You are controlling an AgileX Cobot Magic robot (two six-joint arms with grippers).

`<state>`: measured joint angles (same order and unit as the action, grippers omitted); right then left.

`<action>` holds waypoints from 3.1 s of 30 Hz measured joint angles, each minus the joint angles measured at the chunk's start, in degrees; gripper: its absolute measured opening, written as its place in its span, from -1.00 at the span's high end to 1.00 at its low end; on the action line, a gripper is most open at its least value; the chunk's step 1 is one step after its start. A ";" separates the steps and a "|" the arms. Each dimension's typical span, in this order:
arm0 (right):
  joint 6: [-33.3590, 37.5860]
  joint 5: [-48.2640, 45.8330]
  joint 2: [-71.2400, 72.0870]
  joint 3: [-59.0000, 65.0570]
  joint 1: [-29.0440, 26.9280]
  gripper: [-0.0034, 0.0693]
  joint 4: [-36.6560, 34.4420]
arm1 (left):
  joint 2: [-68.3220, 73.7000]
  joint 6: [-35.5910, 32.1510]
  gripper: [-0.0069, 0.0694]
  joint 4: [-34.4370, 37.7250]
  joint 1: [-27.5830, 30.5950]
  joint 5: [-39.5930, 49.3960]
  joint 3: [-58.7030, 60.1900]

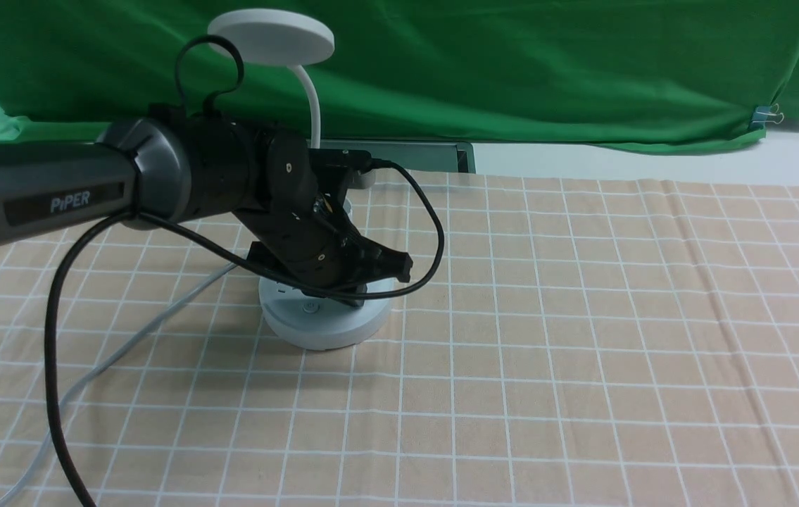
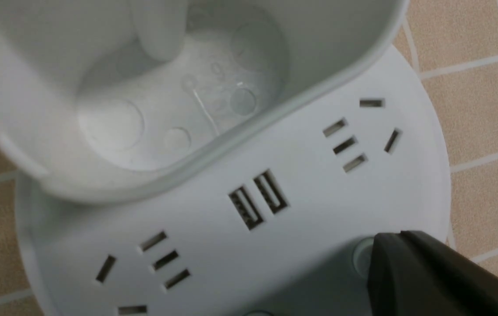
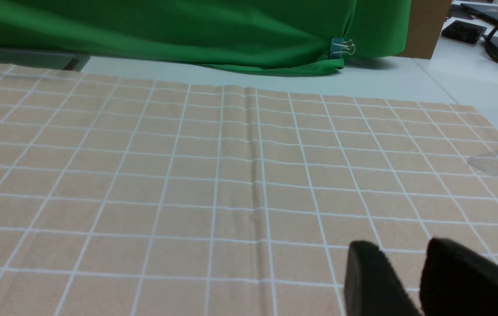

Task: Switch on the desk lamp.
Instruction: Use the left arm to press the button switch on the lamp holder

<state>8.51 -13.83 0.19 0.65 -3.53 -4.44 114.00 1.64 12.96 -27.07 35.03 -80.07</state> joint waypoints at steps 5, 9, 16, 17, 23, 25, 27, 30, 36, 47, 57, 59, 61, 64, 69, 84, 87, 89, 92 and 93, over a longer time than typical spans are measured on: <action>0.00 0.00 0.00 0.00 0.00 0.24 0.00 | 0.00 0.00 0.81 -0.21 0.00 -0.18 0.00; 0.00 0.00 0.00 0.00 0.00 0.24 0.00 | 0.18 0.10 0.81 -0.45 0.00 -1.77 0.00; 0.00 0.00 0.00 0.00 0.00 0.24 0.00 | -0.05 0.10 0.81 -0.52 0.00 -1.60 0.00; 0.00 0.00 0.00 0.00 0.00 0.24 0.00 | -0.05 0.10 0.81 -0.59 0.00 -1.54 0.00; 0.00 0.00 0.00 0.00 0.00 0.24 0.00 | -2.13 0.10 0.81 -0.69 0.00 -1.15 0.06; 0.00 0.00 0.00 0.00 0.00 0.24 0.00 | -2.07 0.10 0.81 -0.69 0.00 -1.15 0.06; 0.00 0.00 0.00 0.00 0.00 0.24 0.00 | -1.72 0.10 0.81 -0.84 0.00 -1.03 0.06; 0.00 0.00 0.00 0.00 0.00 0.24 0.00 | -1.05 0.10 0.81 -1.53 0.00 -0.90 0.06; 0.00 0.00 0.00 0.00 0.00 0.24 0.00 | -0.11 0.10 0.81 -2.19 0.00 -1.10 0.06; 0.00 0.00 0.00 0.00 0.00 0.24 0.00 | -0.05 0.10 0.81 -2.19 0.00 -1.40 0.06; 0.00 0.00 0.00 0.00 0.00 0.24 0.00 | -0.18 0.67 0.81 -2.19 0.00 -1.41 0.06; 0.00 0.00 0.00 0.00 0.00 0.24 0.00 | -0.41 1.04 0.81 -2.19 0.00 -1.22 0.06; 0.00 0.00 0.00 0.00 0.00 0.24 0.00 | -0.99 1.17 0.81 -2.24 0.00 -1.62 0.06; 0.00 0.00 0.00 0.00 0.00 0.24 0.00 | -1.48 1.32 0.81 -2.46 0.00 -2.44 0.06; 0.00 0.00 0.00 0.00 0.00 0.24 0.00 | -1.01 1.40 0.81 -2.86 0.00 -2.85 0.06; 0.00 0.00 0.00 0.00 0.00 0.24 0.00 | 0.27 1.42 0.81 -3.25 0.00 -2.87 0.06; 0.00 0.00 0.00 0.00 0.00 0.24 0.00 | 0.33 1.46 0.81 -3.29 0.00 -2.75 0.00; 0.00 0.00 0.00 0.00 0.00 0.24 0.00 | 0.33 1.46 0.81 -3.39 0.00 -2.70 0.00; 0.00 0.00 0.00 0.00 0.00 0.24 0.00 | 0.50 1.46 0.81 -3.74 0.00 -2.31 -0.07; 0.00 0.00 0.00 0.00 0.00 0.24 0.00 | 0.73 1.46 0.81 -3.91 0.00 -2.01 -0.34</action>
<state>8.51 -13.83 0.19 0.65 -3.53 -4.44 114.73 3.10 9.05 -27.07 33.02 -80.41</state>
